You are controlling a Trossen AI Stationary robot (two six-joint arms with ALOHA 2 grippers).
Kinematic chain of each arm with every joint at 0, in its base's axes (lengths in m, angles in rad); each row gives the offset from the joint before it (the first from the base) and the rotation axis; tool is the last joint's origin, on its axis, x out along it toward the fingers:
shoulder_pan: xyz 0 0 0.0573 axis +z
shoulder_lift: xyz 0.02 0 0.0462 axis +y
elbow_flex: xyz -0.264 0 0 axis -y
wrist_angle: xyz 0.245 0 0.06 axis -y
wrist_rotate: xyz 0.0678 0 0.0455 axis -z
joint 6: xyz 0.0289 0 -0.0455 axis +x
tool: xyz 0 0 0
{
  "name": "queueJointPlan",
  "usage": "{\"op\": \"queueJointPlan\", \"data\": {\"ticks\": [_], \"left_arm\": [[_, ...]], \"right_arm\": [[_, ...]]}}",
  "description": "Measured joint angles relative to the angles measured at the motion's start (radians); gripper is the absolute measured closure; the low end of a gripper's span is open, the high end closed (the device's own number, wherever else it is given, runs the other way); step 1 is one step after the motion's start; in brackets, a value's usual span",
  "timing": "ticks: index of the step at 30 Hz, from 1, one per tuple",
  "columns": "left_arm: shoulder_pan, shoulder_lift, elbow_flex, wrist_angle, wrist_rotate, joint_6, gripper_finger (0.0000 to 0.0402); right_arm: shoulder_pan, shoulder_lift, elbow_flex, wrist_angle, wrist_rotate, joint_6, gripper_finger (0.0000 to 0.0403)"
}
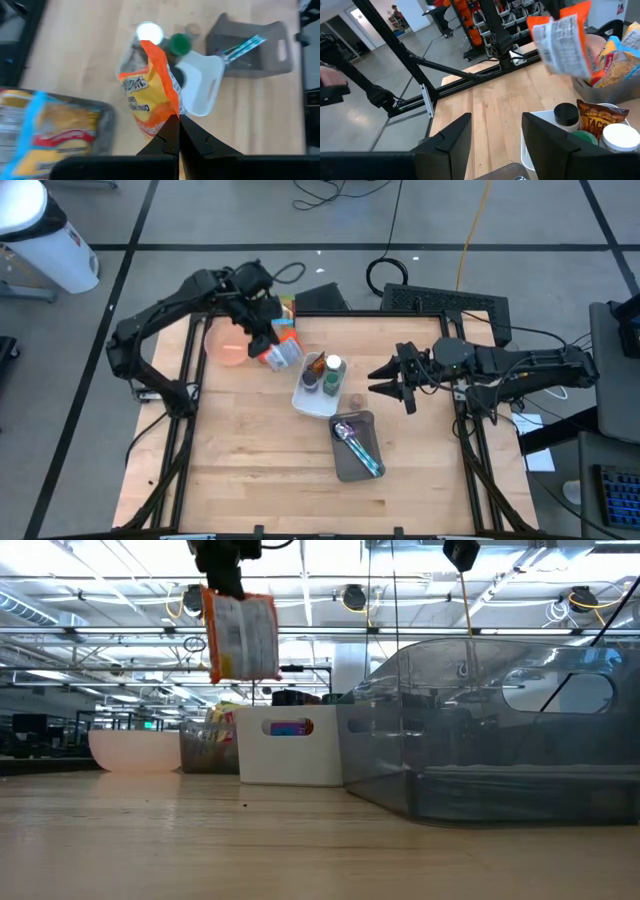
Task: Pick & Place Food Item
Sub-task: Put the orange noodle pack into the top black bin
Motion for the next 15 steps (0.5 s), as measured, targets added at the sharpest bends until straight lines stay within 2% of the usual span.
{"op": "queueJointPlan", "data": {"ticks": [7, 15], "left_arm": [[0.123, 0.000, 0.000, -0.008, -0.032, 0.162, 0.0401], [0.210, 0.000, 0.000, -0.011, -0.088, 0.309, 0.0401]], "right_arm": [[-0.036, 0.000, 0.000, 0.000, 0.000, 0.000, 0.0238], [-0.089, 0.001, 0.000, -0.006, 0.000, 0.000, 0.0238]]}}
